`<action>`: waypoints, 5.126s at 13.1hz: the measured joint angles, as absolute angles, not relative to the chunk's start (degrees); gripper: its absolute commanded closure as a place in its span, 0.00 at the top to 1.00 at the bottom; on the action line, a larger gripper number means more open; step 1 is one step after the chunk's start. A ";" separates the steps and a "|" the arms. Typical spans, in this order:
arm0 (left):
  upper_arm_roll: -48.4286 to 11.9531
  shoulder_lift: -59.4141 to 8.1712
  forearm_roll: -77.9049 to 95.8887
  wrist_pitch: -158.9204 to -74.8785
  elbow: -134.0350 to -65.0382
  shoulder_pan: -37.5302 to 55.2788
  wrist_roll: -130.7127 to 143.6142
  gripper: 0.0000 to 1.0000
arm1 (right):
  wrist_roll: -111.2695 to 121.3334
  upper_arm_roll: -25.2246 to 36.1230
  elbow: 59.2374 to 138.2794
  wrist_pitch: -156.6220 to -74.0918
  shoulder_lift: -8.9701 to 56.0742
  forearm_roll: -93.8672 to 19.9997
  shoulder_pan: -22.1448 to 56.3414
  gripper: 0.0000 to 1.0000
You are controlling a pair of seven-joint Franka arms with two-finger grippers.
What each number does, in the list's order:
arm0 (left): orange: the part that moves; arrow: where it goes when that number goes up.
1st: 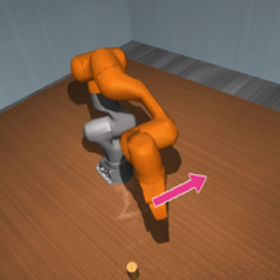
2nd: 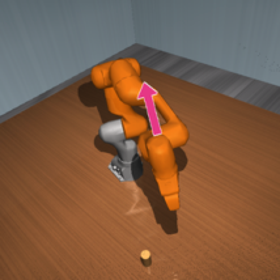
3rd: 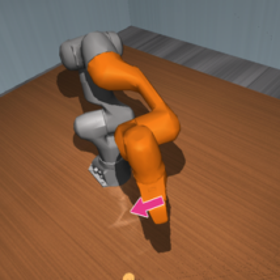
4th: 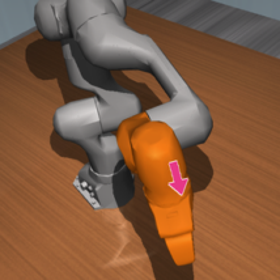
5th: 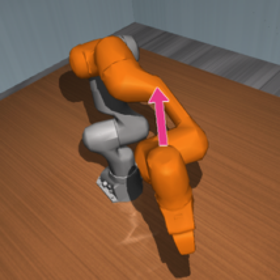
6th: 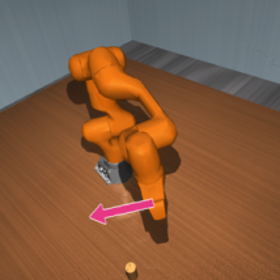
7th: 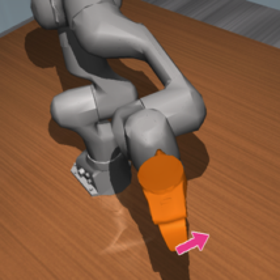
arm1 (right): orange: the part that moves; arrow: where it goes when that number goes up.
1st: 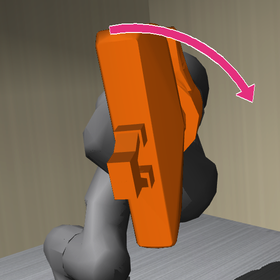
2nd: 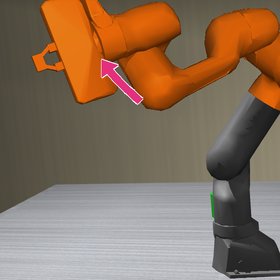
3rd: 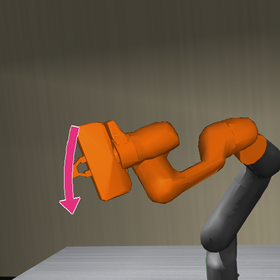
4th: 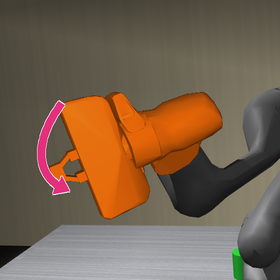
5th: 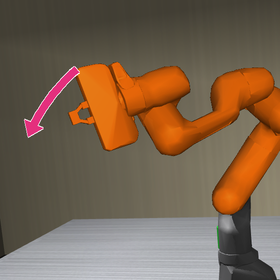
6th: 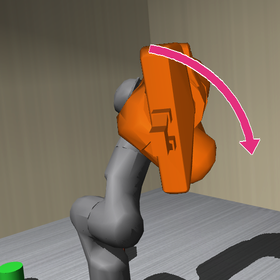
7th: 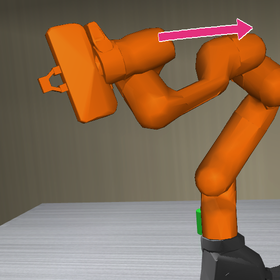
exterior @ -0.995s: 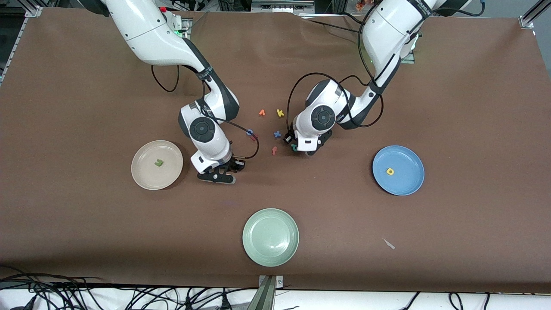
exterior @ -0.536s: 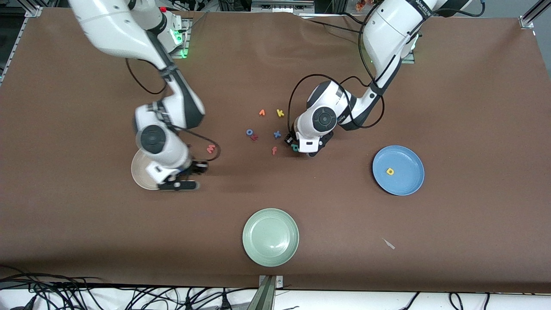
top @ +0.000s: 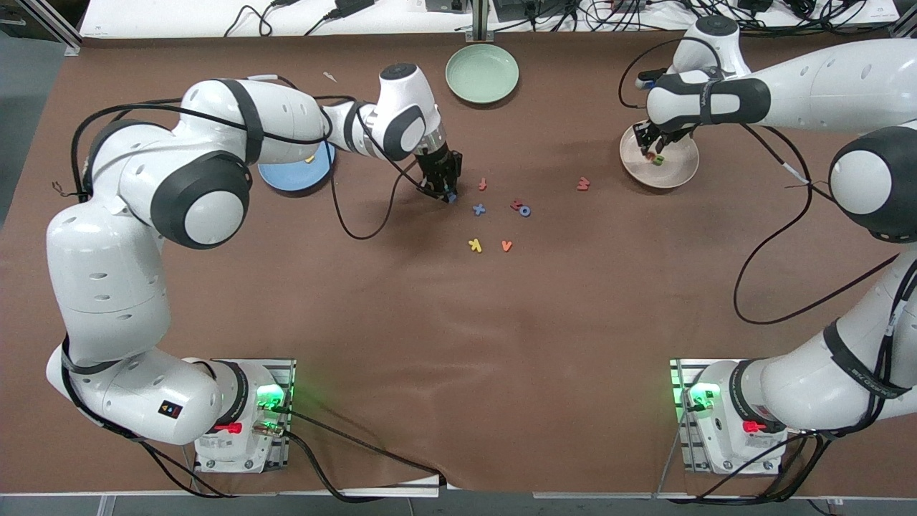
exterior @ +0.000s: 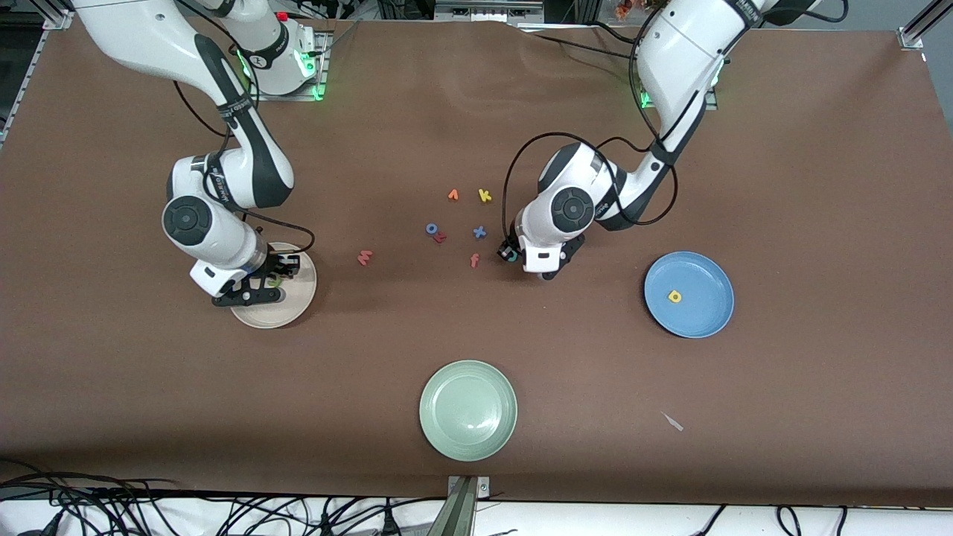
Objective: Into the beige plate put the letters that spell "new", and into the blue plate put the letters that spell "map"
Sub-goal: 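Move the orange e to the cream plate while the left gripper reaches blue m, then drop the blue m on the blue plate while the right gripper grasps pink w, then drop the pink w on the cream plate while the left gripper reaches teal p, then retract the right gripper to rest while the left gripper grasps the teal p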
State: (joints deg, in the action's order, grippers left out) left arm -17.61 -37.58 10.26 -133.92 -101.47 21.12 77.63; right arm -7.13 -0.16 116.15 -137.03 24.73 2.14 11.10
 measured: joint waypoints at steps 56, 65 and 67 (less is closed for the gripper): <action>-29.53 -47.12 -30.67 -128.55 -94.28 16.85 31.25 0.74 | -2.41 3.80 116.88 -135.57 16.90 2.37 8.24 1.00; -29.94 -47.20 -30.73 -130.16 -94.18 17.10 31.04 0.19 | -2.40 3.73 91.02 -97.43 8.09 1.61 8.23 1.00; -29.94 -46.81 -30.78 -130.12 -93.97 17.14 30.53 0.20 | -2.35 3.76 88.29 -94.58 7.51 1.61 8.10 1.00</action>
State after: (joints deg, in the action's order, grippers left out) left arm -29.94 -46.81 -30.78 -130.12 -93.97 17.14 30.53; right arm -2.35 3.76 88.29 -94.58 7.51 1.61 8.10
